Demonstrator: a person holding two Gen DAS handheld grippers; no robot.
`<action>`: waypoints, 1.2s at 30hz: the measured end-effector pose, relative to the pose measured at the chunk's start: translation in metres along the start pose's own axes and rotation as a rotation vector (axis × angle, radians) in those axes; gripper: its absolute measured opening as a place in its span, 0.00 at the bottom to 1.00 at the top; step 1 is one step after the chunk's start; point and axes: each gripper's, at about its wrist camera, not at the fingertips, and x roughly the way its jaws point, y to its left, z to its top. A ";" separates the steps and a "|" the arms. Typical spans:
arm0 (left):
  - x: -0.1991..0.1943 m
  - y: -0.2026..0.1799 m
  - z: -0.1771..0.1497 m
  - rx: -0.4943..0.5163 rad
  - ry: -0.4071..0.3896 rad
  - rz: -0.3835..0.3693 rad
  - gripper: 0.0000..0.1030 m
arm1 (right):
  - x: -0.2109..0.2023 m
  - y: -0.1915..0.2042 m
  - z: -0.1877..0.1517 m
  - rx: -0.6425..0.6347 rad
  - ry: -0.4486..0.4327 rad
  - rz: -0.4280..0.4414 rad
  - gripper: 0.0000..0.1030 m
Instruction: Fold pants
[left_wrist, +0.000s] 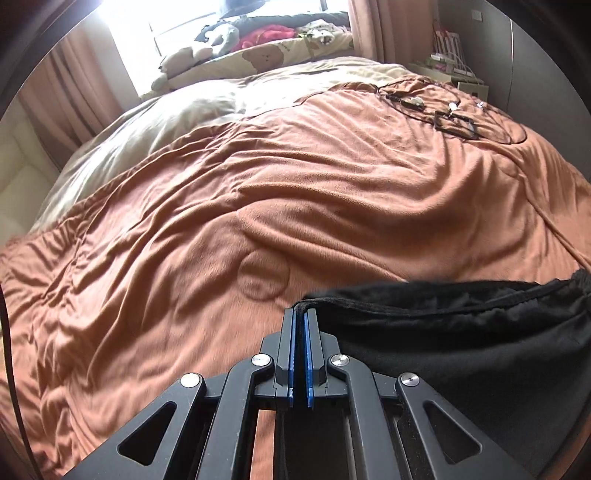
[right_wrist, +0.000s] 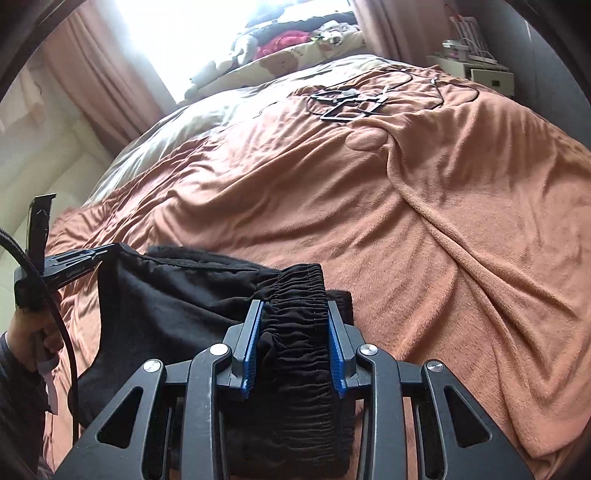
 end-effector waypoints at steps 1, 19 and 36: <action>0.004 -0.001 0.002 0.003 0.003 0.004 0.04 | 0.002 0.001 0.000 0.003 -0.009 -0.005 0.28; 0.046 -0.004 0.012 -0.037 0.107 0.024 0.49 | -0.005 -0.043 0.006 0.206 0.023 0.056 0.61; -0.035 0.038 -0.058 -0.187 0.132 -0.038 0.50 | 0.005 -0.054 0.000 0.256 0.199 0.164 0.65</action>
